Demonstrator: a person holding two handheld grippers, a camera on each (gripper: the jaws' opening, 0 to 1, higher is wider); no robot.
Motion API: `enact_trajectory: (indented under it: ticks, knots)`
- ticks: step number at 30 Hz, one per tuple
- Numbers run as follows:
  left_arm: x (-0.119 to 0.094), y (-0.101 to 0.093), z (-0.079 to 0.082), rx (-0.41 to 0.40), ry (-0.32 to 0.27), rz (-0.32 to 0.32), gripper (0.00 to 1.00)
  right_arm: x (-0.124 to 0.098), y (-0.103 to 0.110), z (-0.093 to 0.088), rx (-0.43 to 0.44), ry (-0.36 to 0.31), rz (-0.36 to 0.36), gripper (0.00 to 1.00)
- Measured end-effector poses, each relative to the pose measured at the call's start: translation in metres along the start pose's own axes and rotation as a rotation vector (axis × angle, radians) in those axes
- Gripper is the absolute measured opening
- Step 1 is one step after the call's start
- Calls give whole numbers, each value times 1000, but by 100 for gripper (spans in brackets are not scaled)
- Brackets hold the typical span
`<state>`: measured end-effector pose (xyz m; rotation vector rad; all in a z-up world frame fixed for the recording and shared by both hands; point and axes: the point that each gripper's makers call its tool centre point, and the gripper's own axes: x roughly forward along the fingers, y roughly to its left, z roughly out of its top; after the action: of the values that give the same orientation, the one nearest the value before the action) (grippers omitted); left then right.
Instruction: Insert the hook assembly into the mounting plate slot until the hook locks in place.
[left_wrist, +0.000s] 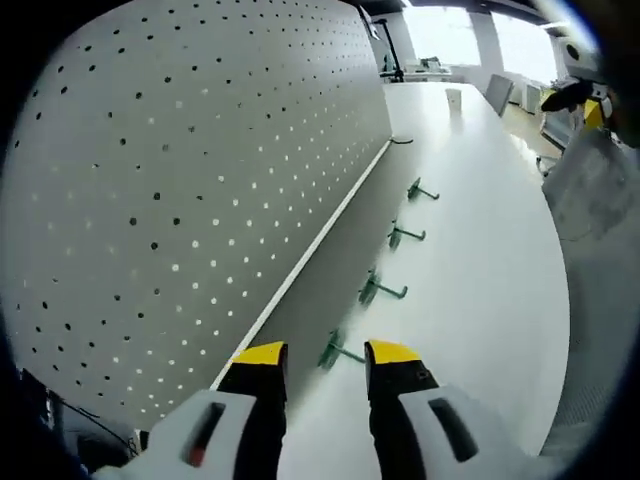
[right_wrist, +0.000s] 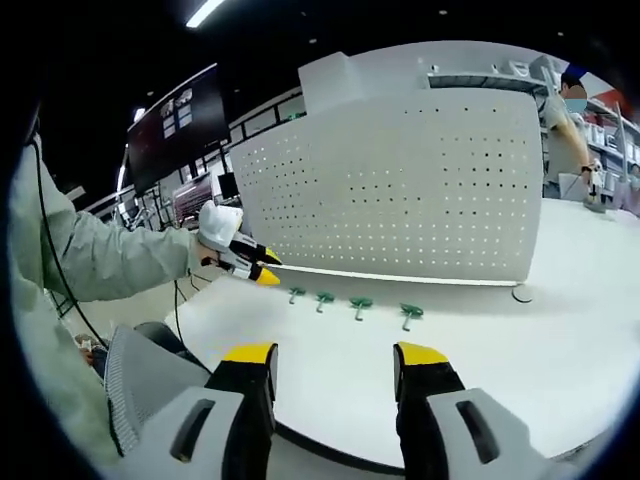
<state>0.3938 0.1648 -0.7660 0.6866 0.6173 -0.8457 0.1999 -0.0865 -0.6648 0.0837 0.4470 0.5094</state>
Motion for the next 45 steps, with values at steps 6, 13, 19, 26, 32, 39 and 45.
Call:
enact_trajectory:
  ticks: [6,13,19,26,32,39,45]
  knots:
    - [17,6,-14,5,47,-20,29,3,-6,-4,30,7,-10,45]
    - [36,9,-27,-37,77,-59,25,6,-13,-8,56,19,-25,44]
    - [45,8,-29,-52,78,-79,21,8,-17,-10,76,28,-35,44]
    - [52,2,-28,-46,79,-107,20,9,-20,-10,86,30,-42,44]
    - [55,3,-24,-57,62,-112,15,10,-20,-11,89,33,-45,44]
    - [56,2,-24,-57,53,-116,9,10,-20,-11,93,31,-49,44]
    - [55,-2,-24,-66,46,-115,5,10,-20,-12,89,32,-48,43]
